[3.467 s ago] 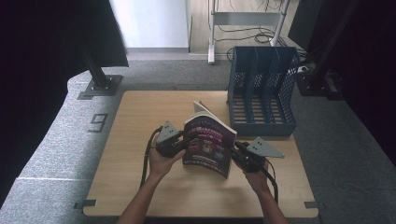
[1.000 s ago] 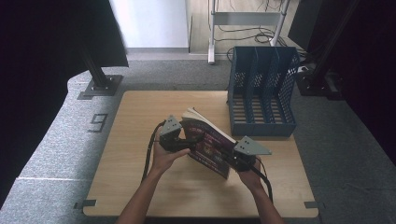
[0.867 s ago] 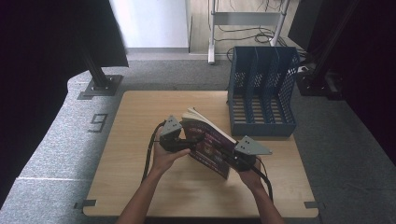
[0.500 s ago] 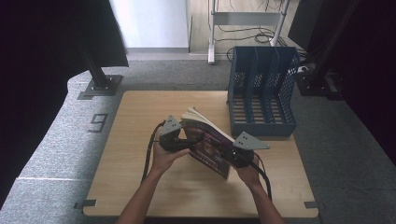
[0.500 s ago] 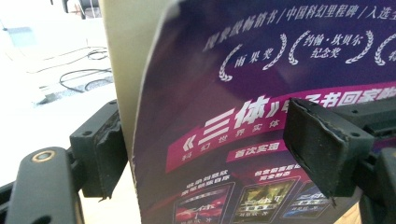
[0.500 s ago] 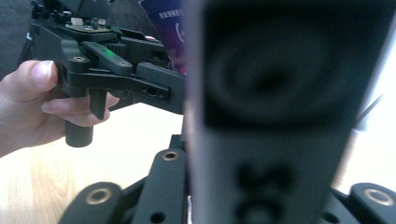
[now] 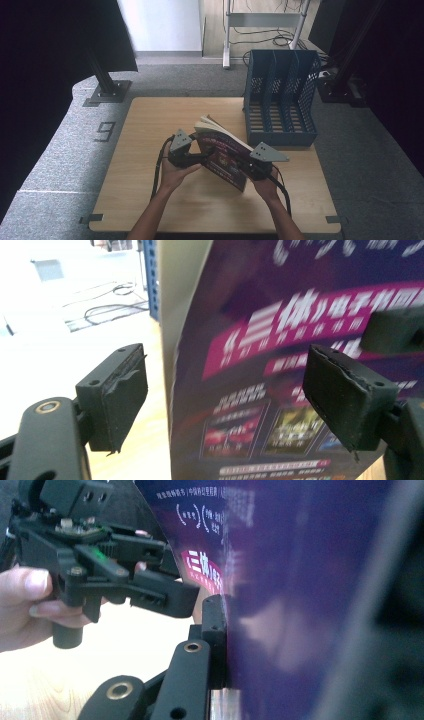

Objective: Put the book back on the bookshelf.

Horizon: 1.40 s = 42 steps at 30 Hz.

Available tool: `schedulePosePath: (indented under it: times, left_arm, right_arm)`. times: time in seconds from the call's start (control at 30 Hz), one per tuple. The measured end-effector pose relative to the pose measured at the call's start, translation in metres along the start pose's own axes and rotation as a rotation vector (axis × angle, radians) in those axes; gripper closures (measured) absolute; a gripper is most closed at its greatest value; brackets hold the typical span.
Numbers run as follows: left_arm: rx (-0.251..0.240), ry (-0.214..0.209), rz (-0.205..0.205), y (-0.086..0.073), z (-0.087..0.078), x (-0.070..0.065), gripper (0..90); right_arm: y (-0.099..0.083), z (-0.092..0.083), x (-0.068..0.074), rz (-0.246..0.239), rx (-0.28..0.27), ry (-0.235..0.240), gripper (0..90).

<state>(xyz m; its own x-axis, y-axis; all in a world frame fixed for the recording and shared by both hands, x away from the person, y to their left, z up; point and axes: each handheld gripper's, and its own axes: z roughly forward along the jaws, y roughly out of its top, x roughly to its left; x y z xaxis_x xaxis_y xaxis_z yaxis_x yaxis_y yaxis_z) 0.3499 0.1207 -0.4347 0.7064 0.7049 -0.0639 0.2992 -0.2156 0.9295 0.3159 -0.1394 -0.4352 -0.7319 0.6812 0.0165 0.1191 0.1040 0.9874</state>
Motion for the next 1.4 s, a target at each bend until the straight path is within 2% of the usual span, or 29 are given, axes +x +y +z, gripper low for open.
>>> schedulePosePath:
  times: [0.1, 0.33, 0.47, 0.63, 0.97, 1.4]
  left_arm:
    - [0.002, 0.005, -0.026, -0.010, -0.003, 0.001, 18.4]
    - [0.054, 0.010, -0.063, -0.039, -0.003, 0.001, 18.6]
    - [0.096, 0.025, -0.061, -0.052, -0.004, 0.000, 18.8]
    - [0.120, 0.035, -0.073, -0.065, -0.006, 0.001, 18.9]
    - [0.173, 0.057, -0.066, -0.079, -0.006, 0.001, 18.9]
    - [0.174, 0.067, -0.091, -0.084, -0.012, 0.008, 19.1]
  right_arm:
    - [0.000, 0.000, 0.000, 0.009, -0.002, -0.004, 81.6]
    - [0.001, 0.001, 0.002, 0.016, -0.013, -0.008, 81.7]
    - [0.002, 0.001, 0.003, 0.015, -0.016, -0.010, 81.7]
    - [0.004, -0.001, 0.004, 0.018, -0.026, -0.020, 81.8]
    - [0.008, -0.005, 0.004, 0.030, -0.050, -0.029, 81.7]
    - [0.014, -0.005, 0.003, 0.031, -0.060, -0.049, 81.7]
